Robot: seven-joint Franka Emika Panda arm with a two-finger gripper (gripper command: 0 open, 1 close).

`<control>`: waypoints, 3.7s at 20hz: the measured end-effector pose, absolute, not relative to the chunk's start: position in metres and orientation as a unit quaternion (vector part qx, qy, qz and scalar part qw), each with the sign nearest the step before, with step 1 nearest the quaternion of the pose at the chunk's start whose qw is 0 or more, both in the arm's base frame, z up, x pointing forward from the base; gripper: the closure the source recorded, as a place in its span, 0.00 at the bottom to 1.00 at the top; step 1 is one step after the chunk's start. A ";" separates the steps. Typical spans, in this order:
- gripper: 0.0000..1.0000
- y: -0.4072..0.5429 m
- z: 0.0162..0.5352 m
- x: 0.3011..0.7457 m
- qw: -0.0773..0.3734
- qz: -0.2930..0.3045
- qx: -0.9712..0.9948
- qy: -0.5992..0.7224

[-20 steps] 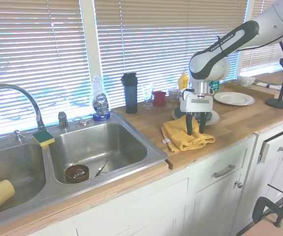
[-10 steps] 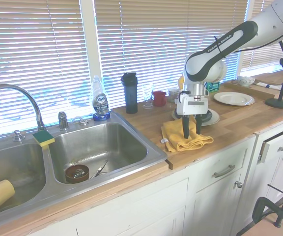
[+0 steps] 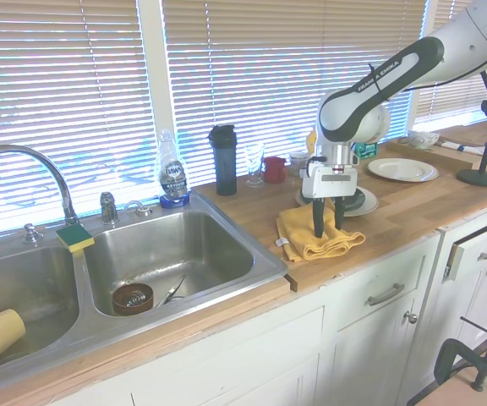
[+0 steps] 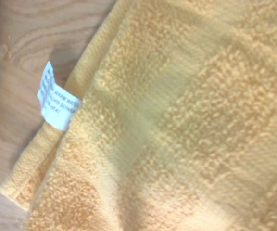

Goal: Wipe the blue plate in counterclockwise motion

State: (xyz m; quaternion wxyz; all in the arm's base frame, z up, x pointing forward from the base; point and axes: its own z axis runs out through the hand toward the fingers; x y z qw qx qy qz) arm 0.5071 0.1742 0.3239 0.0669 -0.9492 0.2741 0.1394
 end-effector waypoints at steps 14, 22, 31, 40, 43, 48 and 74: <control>1.00 0.185 0.330 0.487 0.084 0.075 -0.938 0.327; 1.00 0.190 0.330 0.483 0.091 0.059 -0.931 0.350; 1.00 0.174 0.352 0.490 0.111 0.027 -0.917 0.382; 1.00 0.126 0.399 0.496 0.122 -0.007 -0.903 0.411; 1.00 0.105 0.415 0.500 0.121 -0.020 -0.899 0.420; 1.00 0.075 0.452 0.518 0.125 -0.029 -0.893 0.431; 1.00 0.003 0.404 0.634 0.098 0.035 -0.877 0.470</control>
